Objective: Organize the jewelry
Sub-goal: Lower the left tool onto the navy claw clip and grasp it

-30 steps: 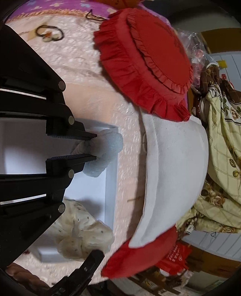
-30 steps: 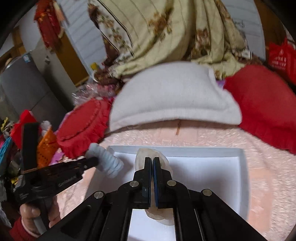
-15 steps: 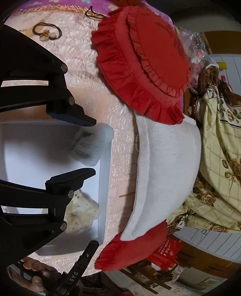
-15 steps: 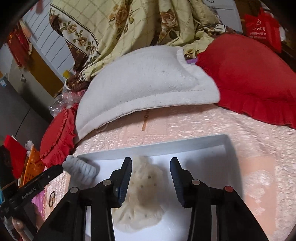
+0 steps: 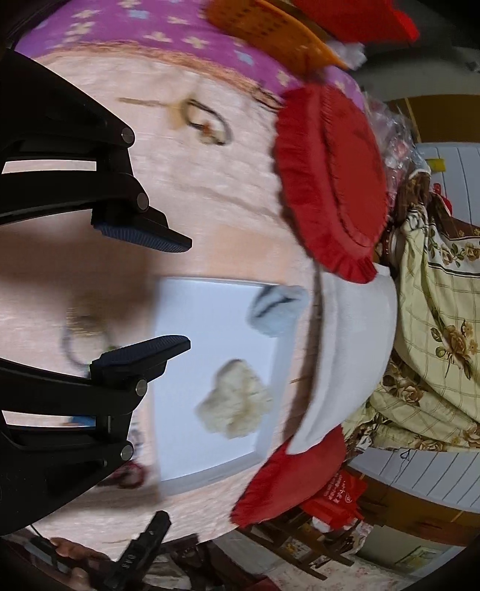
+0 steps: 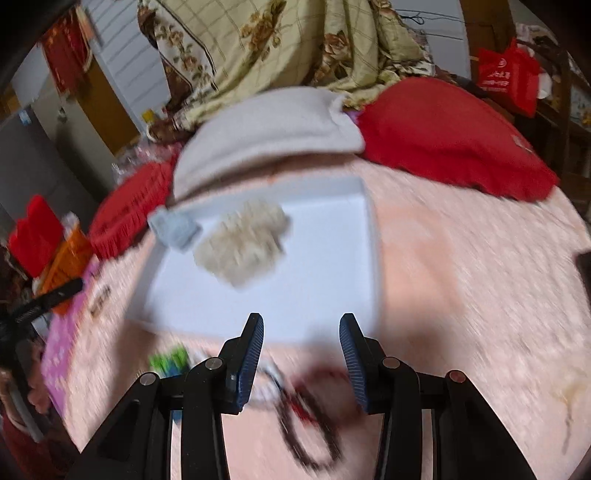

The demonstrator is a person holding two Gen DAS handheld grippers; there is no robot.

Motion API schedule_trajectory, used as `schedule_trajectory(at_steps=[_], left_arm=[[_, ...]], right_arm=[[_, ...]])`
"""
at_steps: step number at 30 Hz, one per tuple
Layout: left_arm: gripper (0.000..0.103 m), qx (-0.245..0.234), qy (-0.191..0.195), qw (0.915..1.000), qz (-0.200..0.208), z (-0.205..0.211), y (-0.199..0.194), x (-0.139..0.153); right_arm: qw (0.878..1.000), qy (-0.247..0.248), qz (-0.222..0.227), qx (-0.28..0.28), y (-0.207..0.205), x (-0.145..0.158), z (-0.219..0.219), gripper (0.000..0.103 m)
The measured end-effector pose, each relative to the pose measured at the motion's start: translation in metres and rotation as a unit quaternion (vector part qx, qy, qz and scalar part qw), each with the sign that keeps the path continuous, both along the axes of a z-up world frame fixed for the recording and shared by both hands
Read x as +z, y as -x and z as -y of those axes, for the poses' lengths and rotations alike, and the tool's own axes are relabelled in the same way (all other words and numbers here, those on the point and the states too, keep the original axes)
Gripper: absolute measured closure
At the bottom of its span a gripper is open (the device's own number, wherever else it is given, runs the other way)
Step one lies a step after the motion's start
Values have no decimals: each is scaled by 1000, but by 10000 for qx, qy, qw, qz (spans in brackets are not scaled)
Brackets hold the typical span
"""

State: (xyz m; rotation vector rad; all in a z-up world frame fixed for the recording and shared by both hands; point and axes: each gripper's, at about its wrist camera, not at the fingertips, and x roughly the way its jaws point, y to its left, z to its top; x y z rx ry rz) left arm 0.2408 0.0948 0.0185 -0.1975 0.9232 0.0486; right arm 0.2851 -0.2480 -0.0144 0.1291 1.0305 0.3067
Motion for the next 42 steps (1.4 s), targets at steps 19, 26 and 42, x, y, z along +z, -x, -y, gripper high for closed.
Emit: schedule_trajectory(at_steps=[19,26,42], left_arm=[[57,-108,162,9996,-181,37,72,-37],[57,-724,98,9961,-499,76,43,-57],[57,-857,951,9859,-1081,115,13,-94]], right_arm=[[9920,-552,1011,-511,112,-16,27,38],[9962,-678,412,-350,95,-49,19,53],[9951,-861,353,-339,79,-64,26,53]])
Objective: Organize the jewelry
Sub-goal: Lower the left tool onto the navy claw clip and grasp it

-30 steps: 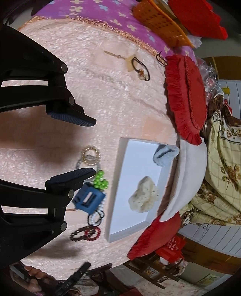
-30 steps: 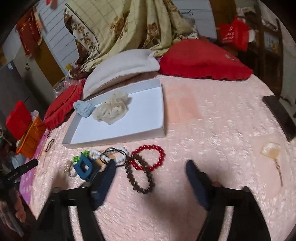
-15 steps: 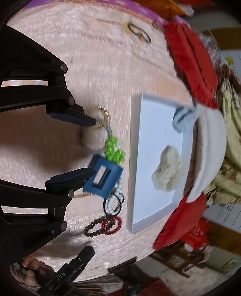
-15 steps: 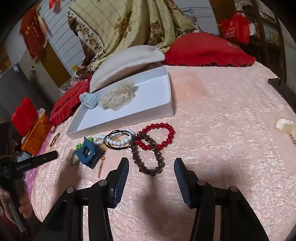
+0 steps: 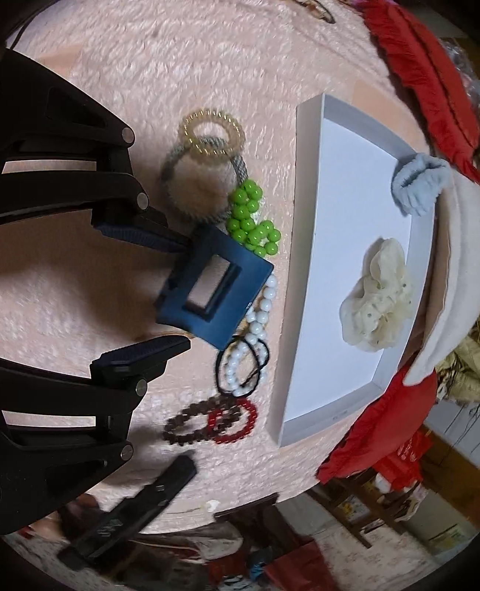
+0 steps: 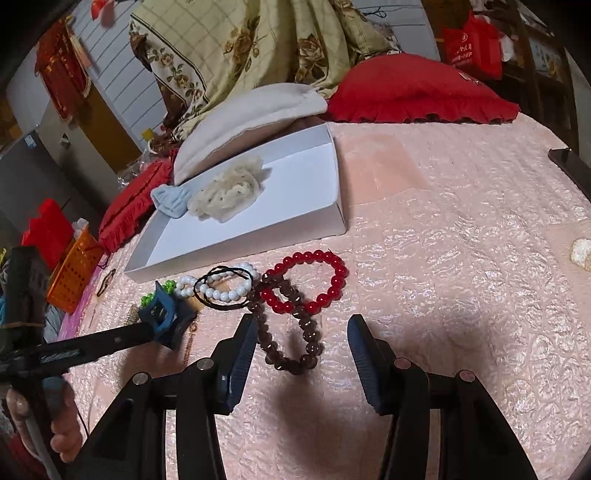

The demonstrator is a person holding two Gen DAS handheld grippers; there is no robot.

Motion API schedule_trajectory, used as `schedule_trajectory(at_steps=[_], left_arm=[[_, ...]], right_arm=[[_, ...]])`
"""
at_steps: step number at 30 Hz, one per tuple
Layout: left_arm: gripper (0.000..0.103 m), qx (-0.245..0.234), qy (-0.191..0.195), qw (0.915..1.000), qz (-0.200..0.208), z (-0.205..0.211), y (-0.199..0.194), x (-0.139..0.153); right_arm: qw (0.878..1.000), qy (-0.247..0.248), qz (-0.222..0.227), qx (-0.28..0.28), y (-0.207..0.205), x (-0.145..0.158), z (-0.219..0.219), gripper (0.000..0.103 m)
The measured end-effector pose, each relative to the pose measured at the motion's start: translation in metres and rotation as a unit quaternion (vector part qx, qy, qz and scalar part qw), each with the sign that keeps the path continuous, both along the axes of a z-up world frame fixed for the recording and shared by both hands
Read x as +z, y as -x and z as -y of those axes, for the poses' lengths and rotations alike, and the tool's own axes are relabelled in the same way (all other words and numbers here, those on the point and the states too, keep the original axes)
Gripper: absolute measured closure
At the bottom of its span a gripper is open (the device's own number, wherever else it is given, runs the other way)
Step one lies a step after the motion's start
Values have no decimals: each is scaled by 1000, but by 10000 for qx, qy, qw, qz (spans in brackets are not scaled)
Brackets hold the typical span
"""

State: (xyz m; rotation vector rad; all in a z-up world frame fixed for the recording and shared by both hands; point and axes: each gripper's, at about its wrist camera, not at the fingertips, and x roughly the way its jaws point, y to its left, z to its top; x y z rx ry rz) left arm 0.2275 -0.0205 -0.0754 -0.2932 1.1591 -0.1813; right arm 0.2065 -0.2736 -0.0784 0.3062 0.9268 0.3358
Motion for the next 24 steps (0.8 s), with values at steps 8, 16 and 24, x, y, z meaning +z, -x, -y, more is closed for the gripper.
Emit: schedule_trajectory(at_steps=[8,16,24], left_arm=[[91,436,358,9982,-220,-20,-2,5],[99,312,-235,9991,-146,-40,13,7],[42,296,212,9990,243,-27,17,27]], right_arm=[[9999,85,81,80,8,5,-3,53],[9995,236,30,185,11,2,-11,53],[9997,177,112,127,11,9,-7,53]])
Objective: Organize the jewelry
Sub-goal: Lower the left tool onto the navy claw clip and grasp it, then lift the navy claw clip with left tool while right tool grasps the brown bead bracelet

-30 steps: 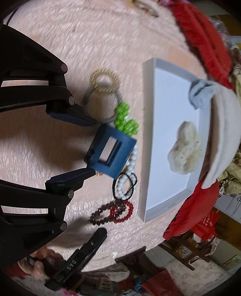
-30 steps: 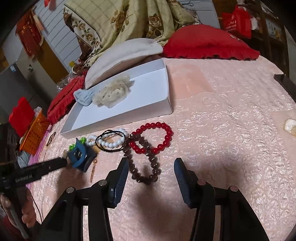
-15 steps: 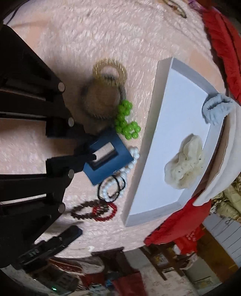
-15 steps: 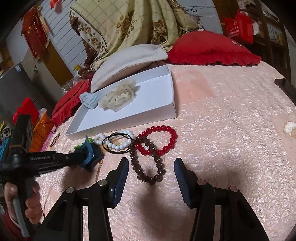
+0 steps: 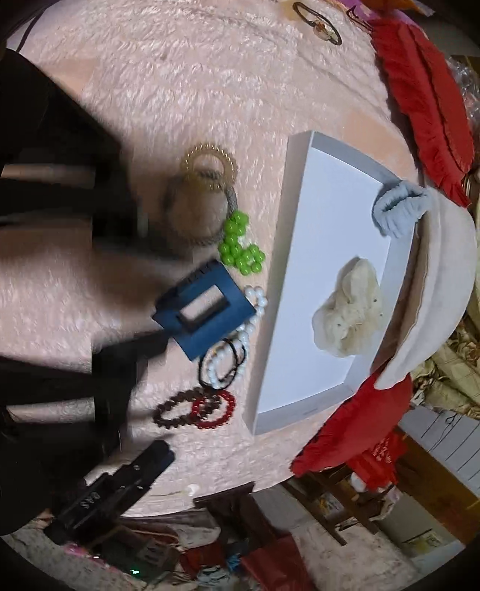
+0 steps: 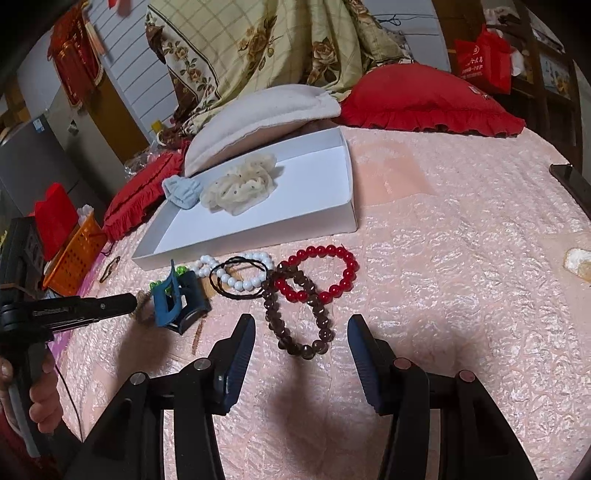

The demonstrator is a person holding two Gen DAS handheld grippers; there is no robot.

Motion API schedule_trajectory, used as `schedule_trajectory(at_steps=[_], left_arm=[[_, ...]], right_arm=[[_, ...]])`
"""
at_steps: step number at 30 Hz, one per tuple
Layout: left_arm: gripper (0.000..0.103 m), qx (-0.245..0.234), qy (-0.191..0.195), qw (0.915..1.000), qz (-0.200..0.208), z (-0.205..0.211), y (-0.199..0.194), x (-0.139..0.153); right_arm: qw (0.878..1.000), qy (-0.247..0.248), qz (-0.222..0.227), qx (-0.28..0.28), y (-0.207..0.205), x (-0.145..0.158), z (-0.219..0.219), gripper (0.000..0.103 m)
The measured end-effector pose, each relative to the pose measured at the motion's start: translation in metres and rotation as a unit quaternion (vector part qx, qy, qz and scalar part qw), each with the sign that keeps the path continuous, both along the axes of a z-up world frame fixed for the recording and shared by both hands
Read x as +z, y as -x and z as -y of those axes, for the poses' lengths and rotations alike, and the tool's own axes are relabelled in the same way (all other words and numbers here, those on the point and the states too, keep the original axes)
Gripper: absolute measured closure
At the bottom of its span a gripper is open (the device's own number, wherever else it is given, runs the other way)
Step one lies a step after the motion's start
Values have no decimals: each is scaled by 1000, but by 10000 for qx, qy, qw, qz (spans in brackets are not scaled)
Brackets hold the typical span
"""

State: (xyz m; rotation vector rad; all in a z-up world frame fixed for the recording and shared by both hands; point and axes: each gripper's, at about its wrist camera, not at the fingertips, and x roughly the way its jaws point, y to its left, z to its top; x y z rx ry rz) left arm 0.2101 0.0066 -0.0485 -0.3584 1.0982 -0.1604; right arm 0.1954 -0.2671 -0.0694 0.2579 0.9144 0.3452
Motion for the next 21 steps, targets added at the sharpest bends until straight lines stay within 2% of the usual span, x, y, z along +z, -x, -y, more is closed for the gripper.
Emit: schedule_trajectory(at_steps=[1,4,8,11,12,13,17,20,21], left_arm=[[37,160,-12,9999,22,4,-3,-1],[37,280,7,9994,-206,20,-22,-10],[35,212,-437,9978,-455,43,-42,-26],[35,231,-758,9959,-429,54,-44,-27],[37,222,-812,9956,-405,56,-43,-26],[43,211,-778,9960,-380,56,-42,-26],[49,47,-809,9962,-316,56,-32,-22],[50,-78,-794,9965,-247,54,-17,-14],[51,-117,-734,9970,-215,51,-11,-10]], right_arm=[[10000,-8,3,-18,0,0,1,53],[10000,-63,5,-50,-2,0,6,53],[9999,-125,17,-90,-1,0,12,53],[9999,-134,5,-75,-2,-3,14,53],[9999,-137,-7,-50,-3,-4,14,53],[9999,-135,-10,-36,-4,-4,13,53],[9999,-114,-15,64,-10,-6,8,53],[9998,-56,-78,152,-14,-9,2,53],[9998,1,-104,175,-14,-10,-1,57]])
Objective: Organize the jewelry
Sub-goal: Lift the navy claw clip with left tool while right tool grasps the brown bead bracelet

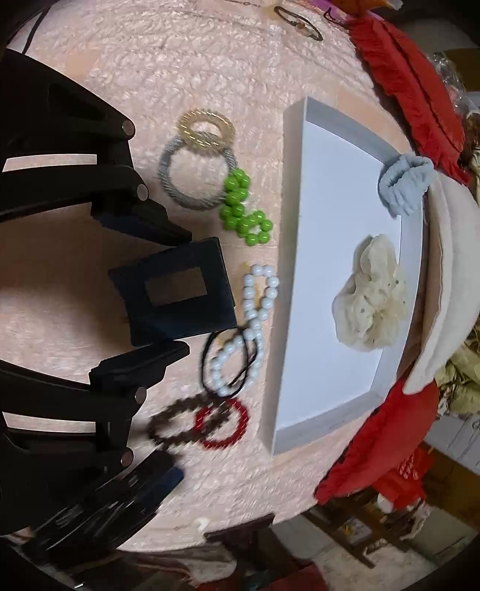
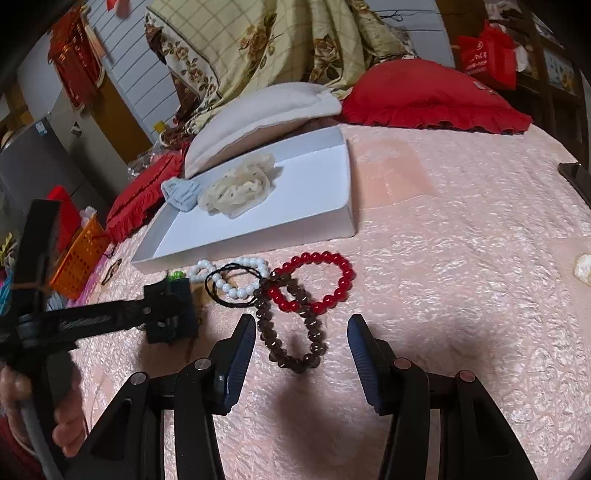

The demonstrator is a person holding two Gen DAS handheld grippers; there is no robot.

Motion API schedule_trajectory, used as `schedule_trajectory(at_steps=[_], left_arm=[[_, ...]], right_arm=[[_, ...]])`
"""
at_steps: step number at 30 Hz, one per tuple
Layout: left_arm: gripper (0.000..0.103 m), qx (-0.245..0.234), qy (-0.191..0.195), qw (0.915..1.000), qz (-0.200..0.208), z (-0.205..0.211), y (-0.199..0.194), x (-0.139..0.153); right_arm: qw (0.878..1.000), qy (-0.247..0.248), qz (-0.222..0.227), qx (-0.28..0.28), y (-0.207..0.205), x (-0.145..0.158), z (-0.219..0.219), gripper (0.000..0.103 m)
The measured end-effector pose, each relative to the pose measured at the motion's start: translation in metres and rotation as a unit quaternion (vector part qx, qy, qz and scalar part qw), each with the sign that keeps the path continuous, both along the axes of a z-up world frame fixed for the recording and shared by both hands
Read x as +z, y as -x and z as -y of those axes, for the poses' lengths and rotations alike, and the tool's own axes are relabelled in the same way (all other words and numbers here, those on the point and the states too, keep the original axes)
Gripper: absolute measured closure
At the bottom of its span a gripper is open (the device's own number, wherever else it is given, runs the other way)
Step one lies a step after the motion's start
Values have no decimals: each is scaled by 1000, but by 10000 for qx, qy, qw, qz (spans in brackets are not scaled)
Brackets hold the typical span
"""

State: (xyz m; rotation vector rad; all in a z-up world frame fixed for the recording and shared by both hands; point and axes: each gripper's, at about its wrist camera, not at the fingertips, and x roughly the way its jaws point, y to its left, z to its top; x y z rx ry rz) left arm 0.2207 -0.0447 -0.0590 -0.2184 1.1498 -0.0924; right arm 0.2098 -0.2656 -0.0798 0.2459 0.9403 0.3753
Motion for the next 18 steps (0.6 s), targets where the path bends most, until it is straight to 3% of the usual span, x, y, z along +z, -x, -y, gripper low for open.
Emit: schedule_trajectory(at_steps=[4,8,13,18], left_arm=[[51,-109,264,9994,190,-14,28,18],[51,-116,143,9986,491,-23,50,35],[51,-128,-37,9963,850,-34,70,54],[51,-54,37,9949,1005,-48,74,65]], right_arm=[[9993,357,-100,13,-3,-8,-12,70],[9980,613,-138,-93,-5,-17,-17,94],[9988,452,-107,-122,1,-7,-12,95],[9991,364,181,-100,9,27,-10,95]])
